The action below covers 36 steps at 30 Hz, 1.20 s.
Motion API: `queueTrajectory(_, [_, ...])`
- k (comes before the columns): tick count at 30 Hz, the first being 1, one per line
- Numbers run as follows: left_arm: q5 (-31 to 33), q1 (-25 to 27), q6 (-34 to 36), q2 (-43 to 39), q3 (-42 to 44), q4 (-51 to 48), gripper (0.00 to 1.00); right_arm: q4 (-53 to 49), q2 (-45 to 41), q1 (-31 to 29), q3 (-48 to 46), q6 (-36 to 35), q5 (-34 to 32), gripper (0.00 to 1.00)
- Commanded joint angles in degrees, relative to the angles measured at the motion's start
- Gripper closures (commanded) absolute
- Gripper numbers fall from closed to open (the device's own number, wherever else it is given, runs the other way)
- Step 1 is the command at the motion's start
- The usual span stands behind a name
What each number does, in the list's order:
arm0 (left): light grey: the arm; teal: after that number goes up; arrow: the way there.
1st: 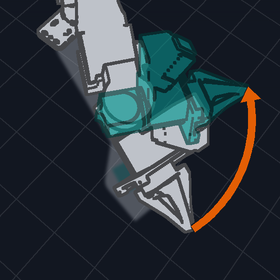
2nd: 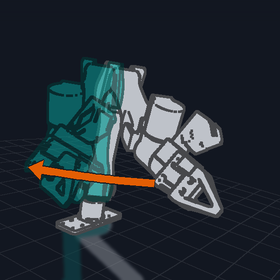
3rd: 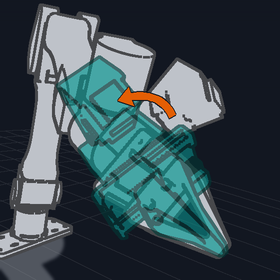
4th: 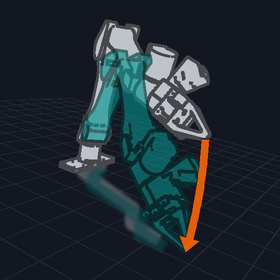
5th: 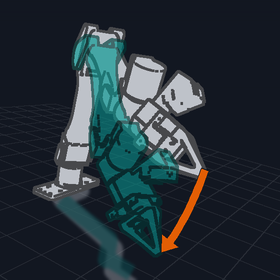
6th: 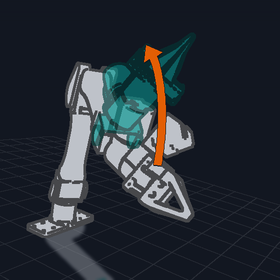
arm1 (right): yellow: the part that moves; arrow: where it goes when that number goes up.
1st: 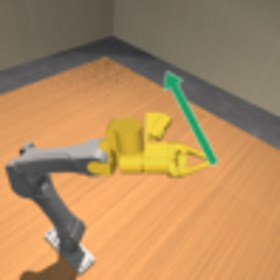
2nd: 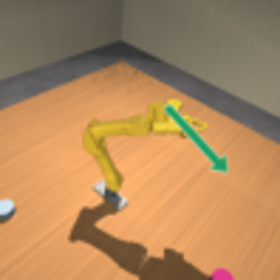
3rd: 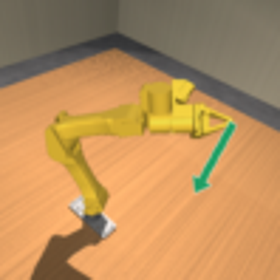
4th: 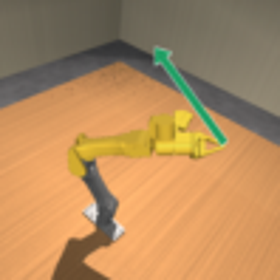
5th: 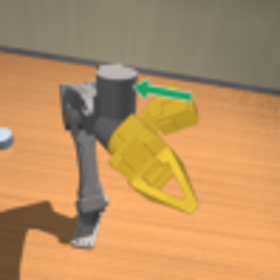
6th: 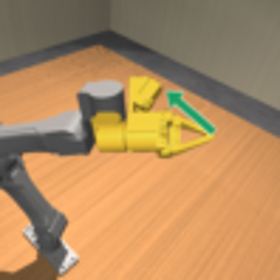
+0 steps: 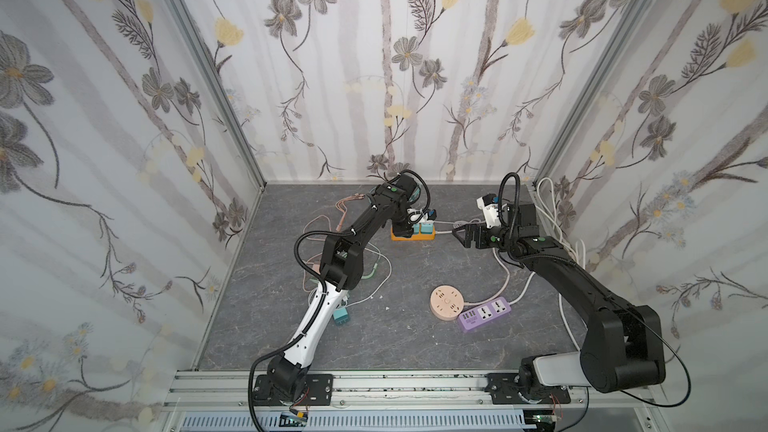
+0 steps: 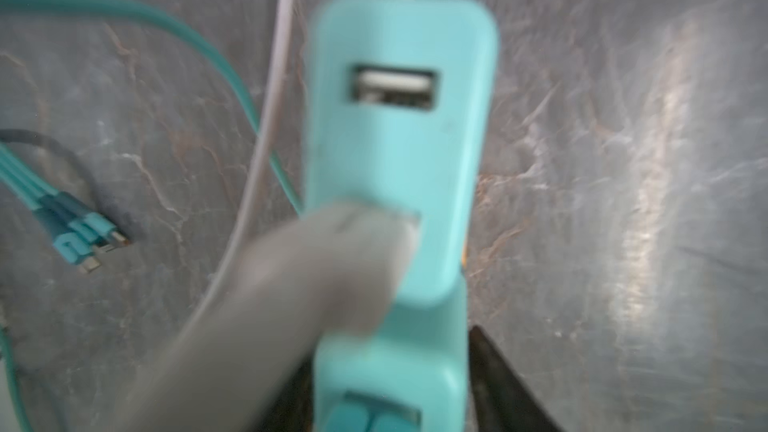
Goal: Insert the plug
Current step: 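Open the left gripper and withdraw it while the right moves toward the pink socket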
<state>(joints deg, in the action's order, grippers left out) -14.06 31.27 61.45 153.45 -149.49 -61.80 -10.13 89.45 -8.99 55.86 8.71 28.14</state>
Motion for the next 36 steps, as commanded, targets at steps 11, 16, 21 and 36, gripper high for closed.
queueTrajectory(11, [-5.8, -0.5, -8.6, -17.7, 19.0, 12.6, 0.0, 5.4, -2.7, 0.0, -8.8, 8.1, -0.6, 0.01])
queueTrajectory(16, [-9.6, -1.7, -17.5, -31.0, 39.3, 30.8, 0.0, -4.0, -5.8, -0.5, -11.7, 12.3, -1.2, 0.03])
queueTrajectory(21, [-6.8, -2.2, -28.9, -44.5, 60.5, 55.1, 0.0, -9.5, -9.8, -3.0, -17.3, 14.1, -3.4, 0.08])
queueTrajectory(36, [19.3, -2.7, -47.7, -68.8, 88.4, 66.7, 0.0, -16.4, -11.7, -18.9, -21.3, 13.4, -12.0, 0.14])
